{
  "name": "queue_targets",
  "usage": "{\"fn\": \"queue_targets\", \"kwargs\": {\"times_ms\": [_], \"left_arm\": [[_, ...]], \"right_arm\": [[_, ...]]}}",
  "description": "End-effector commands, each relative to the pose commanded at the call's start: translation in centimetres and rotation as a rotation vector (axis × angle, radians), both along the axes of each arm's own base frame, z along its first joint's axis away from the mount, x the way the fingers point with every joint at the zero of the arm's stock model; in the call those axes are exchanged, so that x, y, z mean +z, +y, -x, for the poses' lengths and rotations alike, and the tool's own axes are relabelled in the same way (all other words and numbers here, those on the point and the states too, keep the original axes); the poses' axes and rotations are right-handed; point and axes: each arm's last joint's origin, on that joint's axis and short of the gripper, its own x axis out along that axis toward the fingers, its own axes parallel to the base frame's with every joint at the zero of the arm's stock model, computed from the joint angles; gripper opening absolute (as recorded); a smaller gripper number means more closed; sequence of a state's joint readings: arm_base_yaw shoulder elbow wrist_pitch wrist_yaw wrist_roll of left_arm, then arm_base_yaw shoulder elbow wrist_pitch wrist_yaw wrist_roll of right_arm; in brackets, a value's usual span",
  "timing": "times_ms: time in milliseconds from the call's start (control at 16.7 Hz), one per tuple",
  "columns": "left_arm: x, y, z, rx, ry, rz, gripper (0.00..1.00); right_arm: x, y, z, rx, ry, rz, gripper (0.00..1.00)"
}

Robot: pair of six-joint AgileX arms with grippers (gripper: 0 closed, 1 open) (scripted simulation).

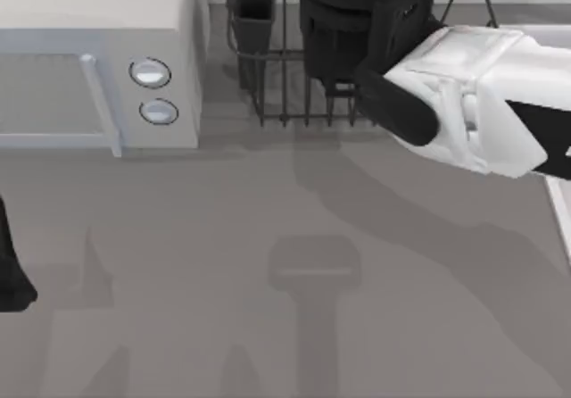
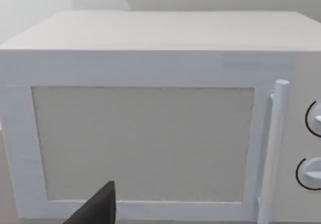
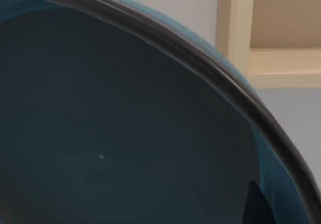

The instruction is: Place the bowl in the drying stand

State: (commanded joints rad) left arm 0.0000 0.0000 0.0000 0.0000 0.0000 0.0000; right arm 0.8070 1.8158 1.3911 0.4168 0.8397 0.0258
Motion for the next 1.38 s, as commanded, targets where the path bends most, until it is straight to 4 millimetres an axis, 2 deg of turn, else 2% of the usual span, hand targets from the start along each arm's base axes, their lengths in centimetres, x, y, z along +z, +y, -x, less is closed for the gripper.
{"fn": "queue_targets", "kwargs": {"times_ms": [180,360,660,1380], "left_arm": [[0.0,0.0,0.0,0.000,0.000,0.000,1.00],[0.0,0.0,0.0,0.000,0.000,0.000,1.00],[0.0,0.0,0.0,0.000,0.000,0.000,1.00],[0.0,0.0,0.0,0.000,0.000,0.000,1.00]], "right_arm": [[-5.2,-1.4,-4.6,0.002,-0.008,-0.006,0.00],[-8.6,-3.1,-7.1,0.003,0.004,0.007,0.00],[-9.0,-3.3,-7.4,0.003,0.006,0.009,0.00],[-9.0,-3.3,-7.4,0.003,0.006,0.009,0.90]]}}
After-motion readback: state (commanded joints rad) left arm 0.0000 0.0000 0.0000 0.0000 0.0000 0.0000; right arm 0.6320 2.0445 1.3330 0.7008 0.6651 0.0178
